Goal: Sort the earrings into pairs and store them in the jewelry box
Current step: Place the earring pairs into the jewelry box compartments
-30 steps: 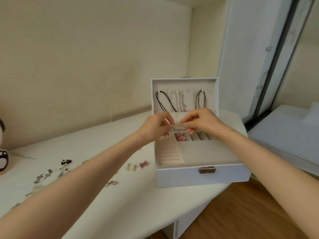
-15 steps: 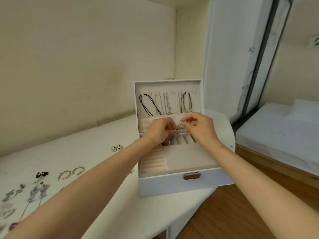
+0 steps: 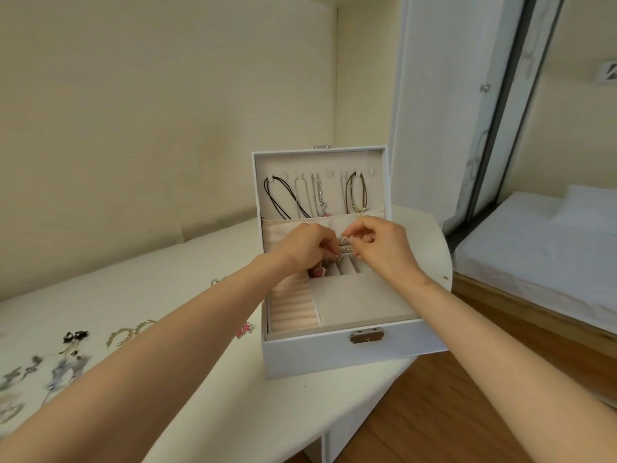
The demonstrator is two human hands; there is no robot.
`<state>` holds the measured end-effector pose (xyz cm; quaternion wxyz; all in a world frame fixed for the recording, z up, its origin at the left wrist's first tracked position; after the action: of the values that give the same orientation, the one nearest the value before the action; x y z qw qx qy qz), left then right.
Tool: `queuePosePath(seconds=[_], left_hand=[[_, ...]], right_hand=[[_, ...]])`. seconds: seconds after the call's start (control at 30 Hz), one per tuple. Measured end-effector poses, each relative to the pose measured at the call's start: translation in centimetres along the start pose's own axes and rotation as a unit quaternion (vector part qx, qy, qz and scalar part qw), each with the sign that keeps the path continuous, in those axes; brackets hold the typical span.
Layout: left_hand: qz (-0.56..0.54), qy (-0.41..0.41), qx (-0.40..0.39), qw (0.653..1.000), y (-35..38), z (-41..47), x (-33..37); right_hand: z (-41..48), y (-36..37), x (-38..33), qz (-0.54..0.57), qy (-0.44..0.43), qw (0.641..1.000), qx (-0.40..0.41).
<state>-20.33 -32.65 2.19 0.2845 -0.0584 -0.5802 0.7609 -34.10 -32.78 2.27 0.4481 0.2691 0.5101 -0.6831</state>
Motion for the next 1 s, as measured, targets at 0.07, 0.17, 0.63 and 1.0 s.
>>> queuePosePath(seconds=[0.07,0.17,0.63,1.0], left_hand=[[0.024,0.005,0.010,1.000,0.1,-0.1,0.1],[0.072,0.029,0.027,0.997,-0.1,-0.2,0.6],[0.094,0.044,0.042,0.994,-0.1,-1.3,0.1],[0.058,0.045,0.198,0.977,-4.1,-7.4,-0.7]], right_hand=[[-0.1,0.1,0.0,-0.011,0.004,1.000,-0.009],[-0.4,0.2,0.1,-0.024,0.015,0.999,-0.043],[-0.6,0.8,0.4,-0.048,0.012,0.994,-0.099],[-0.9,1.3,0.0,-0.110,-0.019,0.987,-0.118]])
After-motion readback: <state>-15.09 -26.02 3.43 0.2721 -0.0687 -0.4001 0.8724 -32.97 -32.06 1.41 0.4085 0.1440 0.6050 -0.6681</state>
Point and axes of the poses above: each hand's wrist, its own z-axis towards the middle knuckle, its own y-axis out of the palm, x = y × z, the point moved 5 cm from there along z, towards the middle knuckle, and after that the axes turned 14 degrees about y, right-handed, at the moved point
